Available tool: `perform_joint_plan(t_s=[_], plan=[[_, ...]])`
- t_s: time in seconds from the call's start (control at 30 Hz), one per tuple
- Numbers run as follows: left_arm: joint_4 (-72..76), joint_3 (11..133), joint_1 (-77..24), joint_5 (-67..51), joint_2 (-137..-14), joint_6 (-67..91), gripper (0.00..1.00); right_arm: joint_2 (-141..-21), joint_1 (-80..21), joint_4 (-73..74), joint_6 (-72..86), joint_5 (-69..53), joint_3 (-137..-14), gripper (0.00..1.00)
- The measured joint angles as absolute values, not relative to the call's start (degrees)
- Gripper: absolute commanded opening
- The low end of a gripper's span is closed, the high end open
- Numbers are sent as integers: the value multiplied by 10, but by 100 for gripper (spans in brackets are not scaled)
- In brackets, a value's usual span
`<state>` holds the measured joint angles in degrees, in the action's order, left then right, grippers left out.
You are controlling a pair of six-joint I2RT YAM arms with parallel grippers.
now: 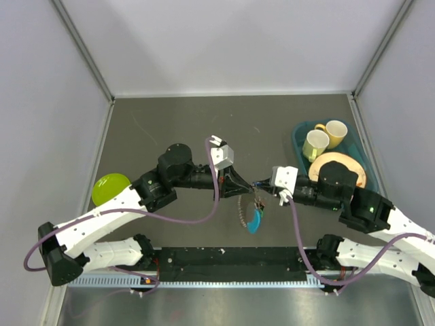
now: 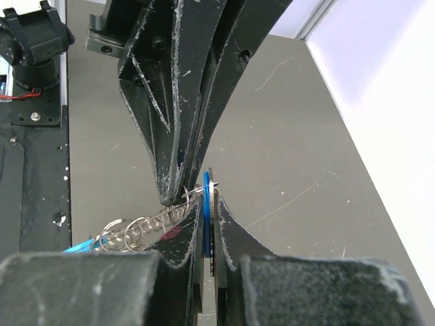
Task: Remove the keys from the keyring
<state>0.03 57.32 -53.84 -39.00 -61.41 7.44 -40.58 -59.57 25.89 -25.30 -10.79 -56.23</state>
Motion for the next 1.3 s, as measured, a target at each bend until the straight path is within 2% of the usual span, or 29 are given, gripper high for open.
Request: perform_joint_plan(t_s=[1.3], plan=[[62, 533, -534, -374, -570, 48, 0, -428, -597, 261, -198, -24, -575, 0]])
